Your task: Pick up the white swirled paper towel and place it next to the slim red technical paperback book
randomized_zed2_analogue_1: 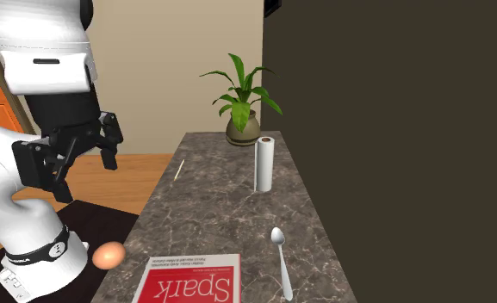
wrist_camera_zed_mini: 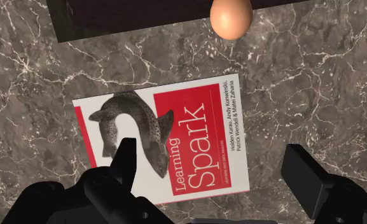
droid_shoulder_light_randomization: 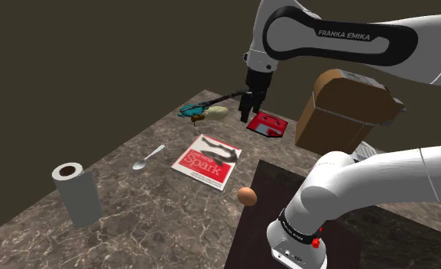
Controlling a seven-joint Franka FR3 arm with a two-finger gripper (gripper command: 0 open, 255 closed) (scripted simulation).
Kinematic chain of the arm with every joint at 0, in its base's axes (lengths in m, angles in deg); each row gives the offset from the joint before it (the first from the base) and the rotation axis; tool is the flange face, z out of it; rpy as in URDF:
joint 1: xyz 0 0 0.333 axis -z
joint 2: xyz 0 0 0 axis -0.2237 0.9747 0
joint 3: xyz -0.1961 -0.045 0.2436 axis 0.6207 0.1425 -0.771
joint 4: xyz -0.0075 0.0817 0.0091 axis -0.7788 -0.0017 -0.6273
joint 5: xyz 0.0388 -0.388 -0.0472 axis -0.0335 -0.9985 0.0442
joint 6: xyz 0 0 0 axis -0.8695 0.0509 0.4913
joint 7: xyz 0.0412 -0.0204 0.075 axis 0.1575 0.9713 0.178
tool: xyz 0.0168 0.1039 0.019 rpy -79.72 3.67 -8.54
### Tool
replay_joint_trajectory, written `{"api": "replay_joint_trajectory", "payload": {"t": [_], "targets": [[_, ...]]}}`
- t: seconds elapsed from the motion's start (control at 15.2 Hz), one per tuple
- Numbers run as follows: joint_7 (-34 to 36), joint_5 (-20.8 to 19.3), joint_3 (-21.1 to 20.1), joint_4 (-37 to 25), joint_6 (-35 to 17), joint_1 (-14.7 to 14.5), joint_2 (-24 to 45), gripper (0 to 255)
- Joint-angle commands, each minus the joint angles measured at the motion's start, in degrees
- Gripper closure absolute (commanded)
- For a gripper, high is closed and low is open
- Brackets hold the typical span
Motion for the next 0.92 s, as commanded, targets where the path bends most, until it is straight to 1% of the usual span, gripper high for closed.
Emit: {"api": "replay_joint_trajectory", "payload": {"t": [0.0, 0.46, 0.86], "targets": [[0.0, 0.0, 0.0, 0.0, 0.0, 0.0, 0.0, 0], [8.1, 4.9, -7.7, -2.4, -6.1, -3.6, 7.3, 0], [15.0, 7.0, -14.0, -7.0, -11.0, -5.7, 15.6, 0]]}}
